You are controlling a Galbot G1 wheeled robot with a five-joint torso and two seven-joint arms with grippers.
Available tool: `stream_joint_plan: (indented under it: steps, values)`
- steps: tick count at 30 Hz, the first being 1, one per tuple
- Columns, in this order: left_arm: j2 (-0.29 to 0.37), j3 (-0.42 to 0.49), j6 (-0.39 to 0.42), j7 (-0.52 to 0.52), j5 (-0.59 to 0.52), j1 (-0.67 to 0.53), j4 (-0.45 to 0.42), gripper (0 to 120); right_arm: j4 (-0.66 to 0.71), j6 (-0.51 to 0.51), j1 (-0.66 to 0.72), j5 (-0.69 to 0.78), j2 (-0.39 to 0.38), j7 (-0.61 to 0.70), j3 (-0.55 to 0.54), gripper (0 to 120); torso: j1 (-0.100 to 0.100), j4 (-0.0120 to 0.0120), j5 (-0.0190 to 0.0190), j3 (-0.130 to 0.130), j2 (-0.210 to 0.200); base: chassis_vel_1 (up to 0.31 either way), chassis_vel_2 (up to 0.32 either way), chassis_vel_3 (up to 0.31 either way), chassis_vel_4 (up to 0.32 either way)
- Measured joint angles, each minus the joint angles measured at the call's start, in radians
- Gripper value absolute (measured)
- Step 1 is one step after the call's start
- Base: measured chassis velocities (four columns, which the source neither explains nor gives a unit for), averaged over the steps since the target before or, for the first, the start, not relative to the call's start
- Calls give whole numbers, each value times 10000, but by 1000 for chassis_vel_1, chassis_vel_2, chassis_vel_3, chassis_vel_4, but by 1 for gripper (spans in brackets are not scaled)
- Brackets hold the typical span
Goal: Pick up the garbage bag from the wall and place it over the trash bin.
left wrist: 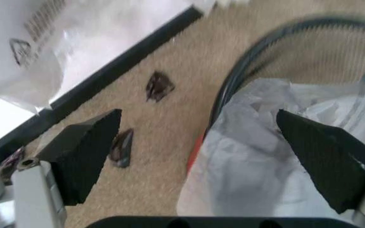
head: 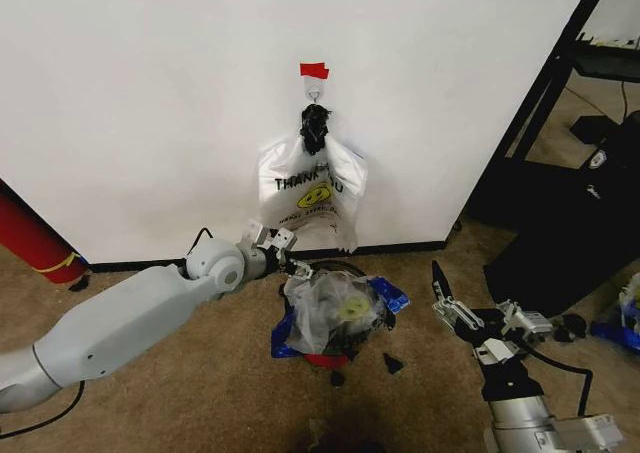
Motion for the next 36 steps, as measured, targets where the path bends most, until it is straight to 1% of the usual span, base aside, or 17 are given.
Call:
stream_joint_plan:
  steps: [3,9,13,17,21,24,28,36]
  values:
    - [-105,213,191,-169,231,-82,37,97,54,-78,66,55,12,35,-49,100,0,-1,1,0,0,0,0,0,0]
    - [-299,498,368,-400,316,-160,36,98,50,-106,80,22,34,49,-47,100,0,-3,1,-1,0,0,0,0,0]
    - [-453,698,386,-503,391,-115,-139,100,-54,-108,62,9,70,67,-33,100,0,-3,3,-1,0,0,0,0,0]
    - [-481,653,304,-661,392,21,-294,100,-83,-111,43,-22,91,62,-64,100,0,0,0,0,0,0,0,0,0]
    - [-363,250,199,-720,-38,-132,-584,100,-169,-119,80,-47,93,58,-86,100,0,-1,0,-1,0,0,0,0,0]
    - [-321,227,184,-703,-190,-291,-599,100,-193,-120,97,-62,91,57,-112,100,0,0,3,-1,0,0,0,0,0]
    - [-407,383,178,-645,-363,-586,-369,100,-189,-143,109,-94,96,56,-135,100,0,-2,-2,0,0,0,0,0,0]
    - [-553,366,193,-556,-760,-885,-154,100,-189,-144,47,-165,107,53,-105,100,0,-1,1,-1,0,0,0,0,0]
